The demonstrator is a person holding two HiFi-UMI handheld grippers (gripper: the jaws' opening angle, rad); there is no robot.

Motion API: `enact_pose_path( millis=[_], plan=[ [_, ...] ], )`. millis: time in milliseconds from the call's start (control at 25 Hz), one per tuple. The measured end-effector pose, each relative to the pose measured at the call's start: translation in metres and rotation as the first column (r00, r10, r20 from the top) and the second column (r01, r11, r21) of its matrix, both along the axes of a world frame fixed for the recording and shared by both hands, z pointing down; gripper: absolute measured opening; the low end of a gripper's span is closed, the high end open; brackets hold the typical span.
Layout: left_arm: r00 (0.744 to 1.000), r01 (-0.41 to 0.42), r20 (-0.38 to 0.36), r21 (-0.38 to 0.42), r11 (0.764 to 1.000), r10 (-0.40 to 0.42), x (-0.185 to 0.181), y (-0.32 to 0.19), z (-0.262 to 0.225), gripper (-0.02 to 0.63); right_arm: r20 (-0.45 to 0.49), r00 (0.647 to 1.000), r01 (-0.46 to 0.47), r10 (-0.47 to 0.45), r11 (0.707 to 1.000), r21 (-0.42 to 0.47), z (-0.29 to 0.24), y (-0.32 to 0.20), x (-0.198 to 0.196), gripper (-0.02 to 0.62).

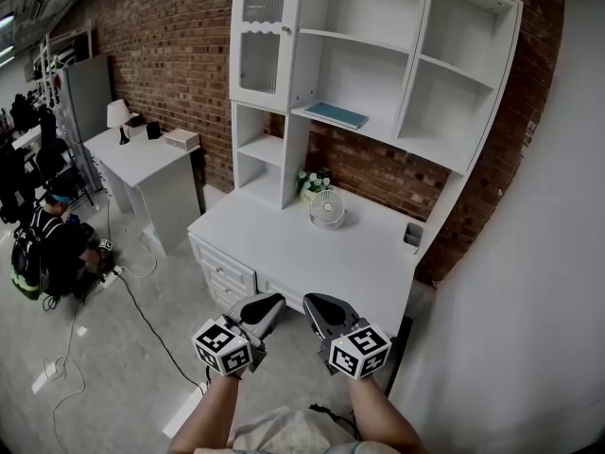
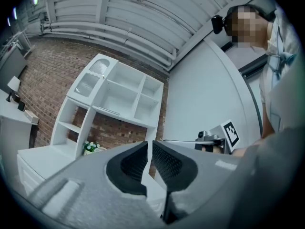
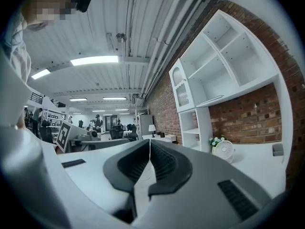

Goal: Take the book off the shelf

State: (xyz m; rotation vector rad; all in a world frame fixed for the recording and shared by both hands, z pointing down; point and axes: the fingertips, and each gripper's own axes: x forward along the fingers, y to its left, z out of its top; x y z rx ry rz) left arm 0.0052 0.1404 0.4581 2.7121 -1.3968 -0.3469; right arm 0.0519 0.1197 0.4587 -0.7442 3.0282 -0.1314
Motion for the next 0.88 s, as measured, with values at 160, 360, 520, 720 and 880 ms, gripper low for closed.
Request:
enact_pose_path(
  millis=[160,360,520,720,880],
  plan=[
    [1.000,-0.001,-0.005,-0.001,1.000,0.001,-0.002,0.000,0.002,0.037,-0.010,1.000,0.008,-0.008,1.000,-0.009,0.006,0.002,-0.003,0.017],
    [1.000,-0.003,-0.017,-0.009,1.000,0.002,-0.007,0.000,0.003,0.037,-0.022,1.000,0.006,-0.007,1.000,-0.018,0.010,0.001,-0.006,0.017],
    [1.000,-0.009,-0.026,-0.016,1.000,0.009,-0.012,0.002,0.007,0.037,-0.030,1.000,0.004,-0.005,1.000,-0.023,0.013,0.003,-0.011,0.017],
    [0.999,-0.019,-0.037,-0.027,0.999,0.018,-0.015,0.004,0.009,0.037,-0.039,0.999,-0.001,-0.001,0.999,-0.032,0.016,0.004,-0.014,0.017],
    [0.999,-0.022,-0.046,-0.034,0.999,0.021,-0.018,0.006,0.013,0.037,-0.049,0.999,0.004,-0.006,0.999,-0.036,0.019,0.007,-0.018,0.017]
  ],
)
